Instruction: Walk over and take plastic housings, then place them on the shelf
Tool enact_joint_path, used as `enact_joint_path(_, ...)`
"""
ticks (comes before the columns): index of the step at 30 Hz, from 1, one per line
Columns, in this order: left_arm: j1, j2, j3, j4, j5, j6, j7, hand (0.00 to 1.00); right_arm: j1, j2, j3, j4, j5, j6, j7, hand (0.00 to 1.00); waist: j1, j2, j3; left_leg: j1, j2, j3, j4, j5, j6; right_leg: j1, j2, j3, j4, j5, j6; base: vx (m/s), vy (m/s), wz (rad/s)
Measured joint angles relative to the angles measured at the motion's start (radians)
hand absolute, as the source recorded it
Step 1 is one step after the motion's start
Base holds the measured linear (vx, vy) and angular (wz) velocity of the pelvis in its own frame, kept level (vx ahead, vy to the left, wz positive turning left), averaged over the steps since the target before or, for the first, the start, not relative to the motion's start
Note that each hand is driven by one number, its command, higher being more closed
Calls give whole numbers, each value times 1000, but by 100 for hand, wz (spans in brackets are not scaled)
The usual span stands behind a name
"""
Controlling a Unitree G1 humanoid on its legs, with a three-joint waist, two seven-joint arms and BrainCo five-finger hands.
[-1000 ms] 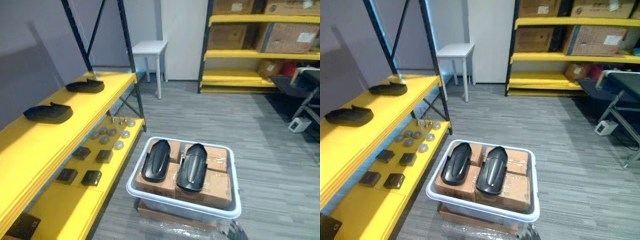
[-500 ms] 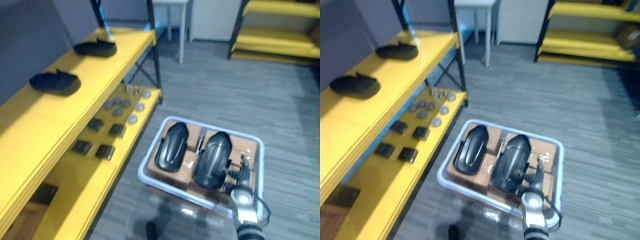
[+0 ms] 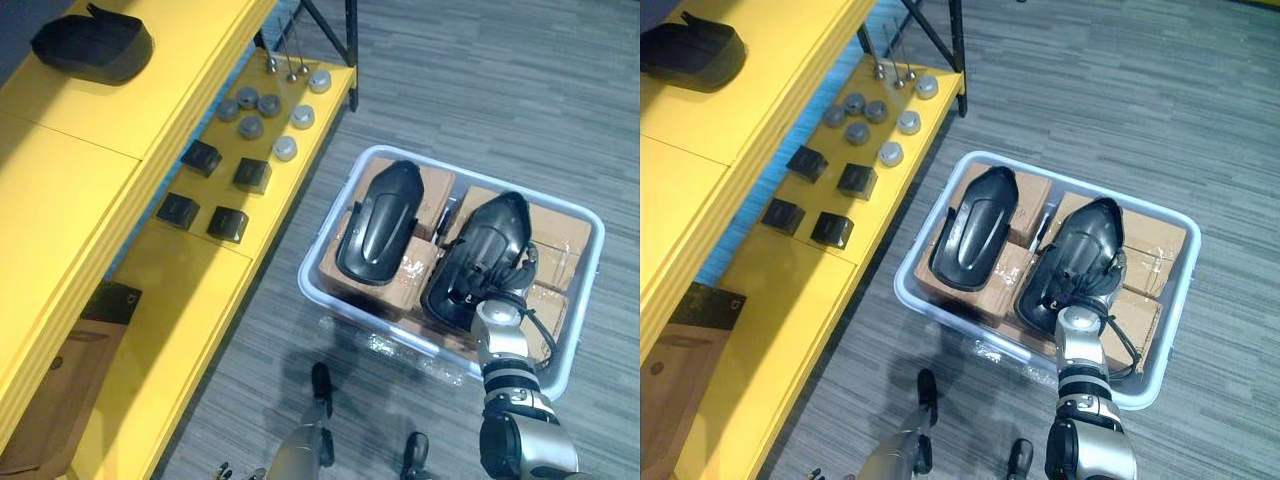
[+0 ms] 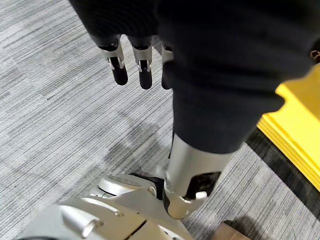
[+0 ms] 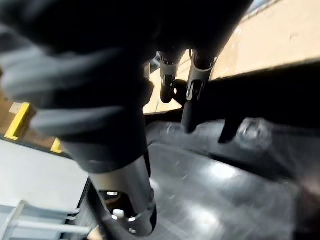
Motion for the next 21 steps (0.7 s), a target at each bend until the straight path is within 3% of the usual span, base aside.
enact_joint_path(7,-48,21,-57,6,-19,-23,26,0,-49,-27,-1,69,-22,2,-62,0,1,1,22,-32,1,-6,11,0,0,-38,-3,1,22,-2,-3,0,0,0)
enact_joint_path(16,-67,28,-84,7,-21,-35,29,0,-61,-53,33,53,-21,-4,-75,0,-2,0,25,-55,2,-7,16,2,3,-61,-2,2,26,-2,-3,0,0,0)
enact_joint_path(21,-69,28,-83,7,-17,-36,28,0,-12,-53,49,-111,24,-70,-75,0,-3,-1,27,-61,2,-7,16,2,3,-67,-2,2,26,-2,-3,0,0,0)
